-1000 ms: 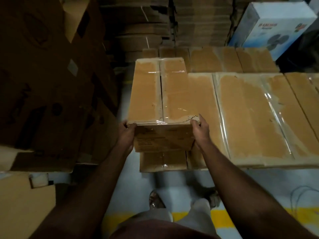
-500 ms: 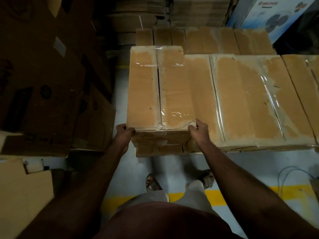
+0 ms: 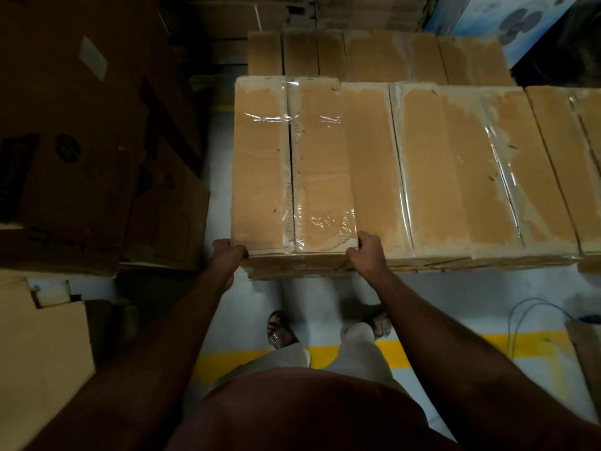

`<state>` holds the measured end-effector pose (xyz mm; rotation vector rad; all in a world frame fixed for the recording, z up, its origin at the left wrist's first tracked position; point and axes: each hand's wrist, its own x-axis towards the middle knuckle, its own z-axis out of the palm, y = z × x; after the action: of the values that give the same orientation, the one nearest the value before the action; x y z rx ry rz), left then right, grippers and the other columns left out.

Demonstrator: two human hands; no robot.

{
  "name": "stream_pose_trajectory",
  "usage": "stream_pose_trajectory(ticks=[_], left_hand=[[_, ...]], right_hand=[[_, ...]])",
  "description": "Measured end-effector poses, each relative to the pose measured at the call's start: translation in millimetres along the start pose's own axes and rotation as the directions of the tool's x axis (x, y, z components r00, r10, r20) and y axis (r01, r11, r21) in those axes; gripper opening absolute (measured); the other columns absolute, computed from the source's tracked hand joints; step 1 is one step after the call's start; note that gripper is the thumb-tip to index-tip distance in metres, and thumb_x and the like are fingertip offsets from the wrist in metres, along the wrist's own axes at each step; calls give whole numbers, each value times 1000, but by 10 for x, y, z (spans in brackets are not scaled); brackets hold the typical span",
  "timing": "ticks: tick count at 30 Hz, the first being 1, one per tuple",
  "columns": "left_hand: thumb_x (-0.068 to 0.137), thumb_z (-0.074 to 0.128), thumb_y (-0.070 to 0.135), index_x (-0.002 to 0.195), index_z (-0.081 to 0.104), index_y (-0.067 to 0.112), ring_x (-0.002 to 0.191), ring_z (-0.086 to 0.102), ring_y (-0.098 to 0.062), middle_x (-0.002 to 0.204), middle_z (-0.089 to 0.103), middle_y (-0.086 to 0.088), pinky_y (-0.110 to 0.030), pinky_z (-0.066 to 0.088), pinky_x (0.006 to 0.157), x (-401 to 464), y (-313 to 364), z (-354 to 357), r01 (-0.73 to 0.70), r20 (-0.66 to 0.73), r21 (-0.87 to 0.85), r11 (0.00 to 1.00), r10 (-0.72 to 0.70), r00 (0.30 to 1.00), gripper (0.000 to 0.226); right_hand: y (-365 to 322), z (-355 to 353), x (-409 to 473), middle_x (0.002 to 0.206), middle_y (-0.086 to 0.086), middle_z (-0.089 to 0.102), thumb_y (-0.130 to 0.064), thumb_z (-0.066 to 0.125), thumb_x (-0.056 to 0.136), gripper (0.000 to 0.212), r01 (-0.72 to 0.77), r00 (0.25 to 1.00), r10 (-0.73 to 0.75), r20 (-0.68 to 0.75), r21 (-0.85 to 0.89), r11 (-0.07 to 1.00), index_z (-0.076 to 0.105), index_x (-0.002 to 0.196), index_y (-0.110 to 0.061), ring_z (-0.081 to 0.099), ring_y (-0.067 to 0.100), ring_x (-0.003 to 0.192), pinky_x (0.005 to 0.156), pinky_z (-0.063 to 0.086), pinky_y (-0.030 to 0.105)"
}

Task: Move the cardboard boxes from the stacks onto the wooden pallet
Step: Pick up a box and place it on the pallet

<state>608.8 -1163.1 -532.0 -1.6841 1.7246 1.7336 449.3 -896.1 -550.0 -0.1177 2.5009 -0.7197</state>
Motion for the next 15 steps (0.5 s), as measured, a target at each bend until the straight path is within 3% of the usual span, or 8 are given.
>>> stream_pose_trajectory(ticks=[6, 9, 15], left_hand=[[86, 64, -1, 125, 47, -3, 106, 57, -27, 122, 56, -16, -26, 49, 72, -23, -78, 37, 33, -16, 27, 999, -32, 999, 42], [86, 62, -4, 131, 51, -3, 104, 58, -27, 126, 58, -21, -30, 49, 79, -30, -94, 57, 20, -19, 24, 1000, -19, 1000, 46], [91, 59, -2, 138, 43, -1, 102, 53, -25, 129, 54, -18, -32, 45, 81, -49, -109, 76, 48, 6, 30, 998, -48, 999, 50]], right_hand=[[76, 47, -17, 94, 20, 60, -5, 66, 76, 19, 10, 999, -8, 37, -55, 998, 65, 95, -5, 61, 33, 79, 67, 49, 35], [92, 50, -13, 93, 18, 62, -4, 63, 72, 22, 26, 999, -23, 42, -65, 998, 65, 94, -5, 63, 33, 79, 71, 56, 39], [79, 31, -86, 86, 16, 59, 6, 60, 75, 16, 74, 997, -70, 44, -104, 992, 58, 80, -9, 56, 24, 69, 57, 45, 29]])
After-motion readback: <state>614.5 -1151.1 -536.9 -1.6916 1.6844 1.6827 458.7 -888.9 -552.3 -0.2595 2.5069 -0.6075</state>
